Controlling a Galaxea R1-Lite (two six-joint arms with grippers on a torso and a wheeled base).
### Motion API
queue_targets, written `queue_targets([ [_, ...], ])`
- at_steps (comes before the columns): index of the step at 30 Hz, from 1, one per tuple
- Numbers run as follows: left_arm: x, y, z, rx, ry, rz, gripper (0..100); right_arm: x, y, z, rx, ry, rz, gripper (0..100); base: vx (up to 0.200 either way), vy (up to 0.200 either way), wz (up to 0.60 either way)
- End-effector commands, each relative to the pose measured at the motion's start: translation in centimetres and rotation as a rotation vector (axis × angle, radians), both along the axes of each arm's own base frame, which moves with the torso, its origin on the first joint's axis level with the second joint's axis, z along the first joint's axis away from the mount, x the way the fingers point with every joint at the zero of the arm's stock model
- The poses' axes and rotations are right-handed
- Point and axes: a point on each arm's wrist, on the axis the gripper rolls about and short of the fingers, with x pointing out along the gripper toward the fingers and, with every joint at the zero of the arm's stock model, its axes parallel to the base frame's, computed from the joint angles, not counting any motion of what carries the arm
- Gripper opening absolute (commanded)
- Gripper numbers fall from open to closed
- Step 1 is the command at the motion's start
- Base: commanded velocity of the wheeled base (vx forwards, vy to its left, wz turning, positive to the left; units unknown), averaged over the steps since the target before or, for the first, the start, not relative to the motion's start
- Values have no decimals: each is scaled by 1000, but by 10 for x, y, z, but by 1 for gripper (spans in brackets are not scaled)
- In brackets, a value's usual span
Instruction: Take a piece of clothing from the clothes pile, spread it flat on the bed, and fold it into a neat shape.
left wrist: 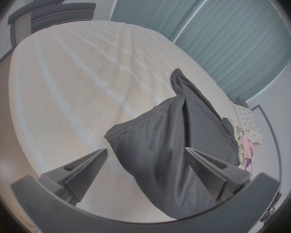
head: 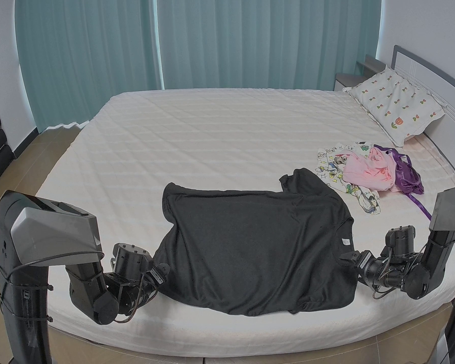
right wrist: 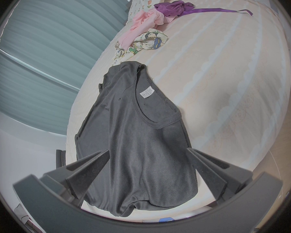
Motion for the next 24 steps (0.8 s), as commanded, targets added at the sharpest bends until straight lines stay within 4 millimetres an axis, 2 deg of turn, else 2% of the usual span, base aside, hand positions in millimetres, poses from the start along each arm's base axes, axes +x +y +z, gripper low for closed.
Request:
queue_targets([
  [1, 15, -3, -20, 73, 0, 2, 100, -1, 2, -4, -7, 13, 6, 100, 0, 0, 0],
  [2, 16, -3, -23, 103, 0, 3, 100, -1, 2, -5, -8, 8, 6, 100, 0, 0, 0],
  [3, 15, -3, -23, 107, 1, 3, 0, -1, 2, -5, -8, 6, 7, 100, 0, 0, 0],
  [12, -1, 3, -20, 139, 37, 3, 0, -16, 5, -12, -42, 5, 54, 100, 0, 0, 0],
  [13, -18, 11, -6, 141, 54, 7, 0, -25, 5, -20, -94, 36, 107, 100, 0, 0, 0],
  [14, -20, 11, -5, 142, 55, 5, 0, -26, 5, -20, -96, 37, 109, 100, 0, 0, 0],
  [15, -32, 16, 8, 129, 53, -5, 0, -31, 4, -26, -120, 61, 140, 100, 0, 0, 0],
  [17, -40, 19, 14, 126, 58, -14, 0, -34, 4, -31, -130, 71, 153, 100, 0, 0, 0],
  [24, -61, 26, 6, 211, 187, -63, 0, -37, 1, -42, -154, 65, 164, 100, 0, 0, 0],
])
